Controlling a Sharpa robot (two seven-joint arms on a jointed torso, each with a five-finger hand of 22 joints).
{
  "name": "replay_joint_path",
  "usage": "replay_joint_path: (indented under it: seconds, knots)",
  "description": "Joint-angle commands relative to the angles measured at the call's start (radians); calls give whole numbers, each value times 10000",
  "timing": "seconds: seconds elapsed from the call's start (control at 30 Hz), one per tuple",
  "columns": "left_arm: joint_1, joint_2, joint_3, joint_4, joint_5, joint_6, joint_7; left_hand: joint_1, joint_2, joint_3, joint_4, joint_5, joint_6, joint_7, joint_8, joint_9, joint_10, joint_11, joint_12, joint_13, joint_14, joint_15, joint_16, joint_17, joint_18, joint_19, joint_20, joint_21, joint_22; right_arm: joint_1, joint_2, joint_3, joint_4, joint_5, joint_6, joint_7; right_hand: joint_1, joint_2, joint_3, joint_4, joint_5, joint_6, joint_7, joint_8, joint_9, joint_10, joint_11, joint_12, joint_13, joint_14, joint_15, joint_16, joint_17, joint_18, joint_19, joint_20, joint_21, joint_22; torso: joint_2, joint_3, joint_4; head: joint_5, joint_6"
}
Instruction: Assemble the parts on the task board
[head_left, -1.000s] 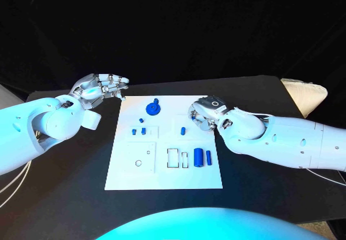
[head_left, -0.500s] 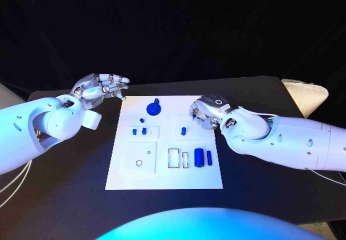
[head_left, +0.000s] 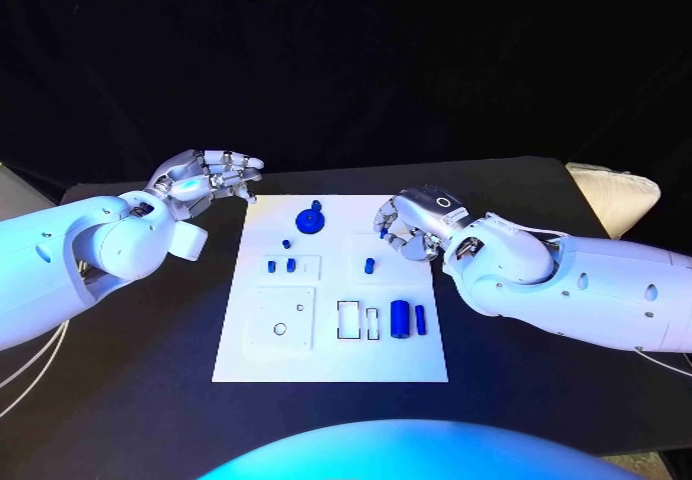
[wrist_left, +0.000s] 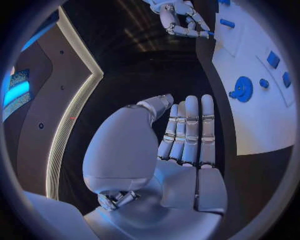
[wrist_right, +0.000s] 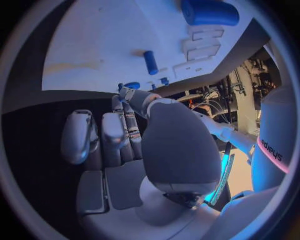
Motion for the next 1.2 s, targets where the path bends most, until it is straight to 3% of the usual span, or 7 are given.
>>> replay_joint_path:
  seconds: [0.03,0.1,0.37,0.53,0.83,1.03,1.2]
  knots:
    - [0,41,6,10,-16,142,76,76,-5,-36,-2,30,-51,34,-21,-7,30,27,-64,-9,46,49,-46,-9,137,64,27,-36,-8,3,158,12,240,178,-114,210,10,66,24,-62,49,73,5,57,10,335,-271,41,224,52,14,27,-28,-118,35,2,50,1600,-18,-6,0,132,46]
    - [-2,57,6,3,-16,148,77,76,-5,-36,-2,30,-51,34,-21,-7,30,27,-64,-9,46,49,-46,-9,137,64,27,-36,-8,-9,315,14,318,187,-100,240,10,66,24,-62,49,73,5,57,10,335,-271,41,224,52,14,27,-28,-118,35,2,50,1600,-30,-15,10,256,64]
    - [-13,171,6,-49,-16,153,79,76,-5,-36,-2,30,-51,34,-21,-7,30,27,-64,-9,46,49,-46,-9,137,64,27,-36,-8,-187,1262,0,274,94,-40,441,22,73,31,-77,62,60,8,53,11,327,-268,28,229,41,12,-20,-85,-111,24,-4,10,1592,-116,-72,9,1198,-9]
    - [-19,262,4,-78,-11,147,63,76,-5,-36,-2,30,-51,34,-21,-7,30,27,-64,-9,46,49,-46,-9,137,64,27,-36,-8,-402,1863,-46,19,66,23,597,32,76,36,-90,78,47,12,48,11,317,-264,16,234,30,11,-59,-130,-105,15,-8,-25,1585,-187,-114,22,1643,-72]
    - [-22,352,-1,-101,14,48,23,87,0,-47,9,31,-52,35,-27,-11,33,28,-68,-18,48,50,-51,-11,138,78,28,-59,-24,-787,2573,-90,-354,22,158,782,38,83,42,-99,90,34,18,43,11,308,-259,5,237,15,12,-104,-182,-98,2,-11,-67,1576,-244,-190,28,2011,-203]
    - [-22,402,-5,-108,22,33,14,83,-1,-54,17,30,-52,36,-28,-12,34,29,-68,-21,49,51,-51,-11,138,82,29,-66,-29,-921,2873,-153,-613,-18,291,831,43,85,44,-107,98,24,22,39,11,301,-256,-4,240,13,14,-112,-185,-99,4,-12,-65,1579,-216,-164,56,2274,-203]
    - [-22,403,-6,-109,23,24,11,83,-1,-54,17,30,-52,36,-28,-12,34,29,-68,-21,49,51,-51,-11,138,82,29,-66,-29,-986,2971,-193,-717,-256,366,775,48,88,47,-116,107,14,26,35,11,294,-252,-12,245,4,16,-141,-216,-98,1,-14,-75,1578,-200,-143,31,2478,-203]
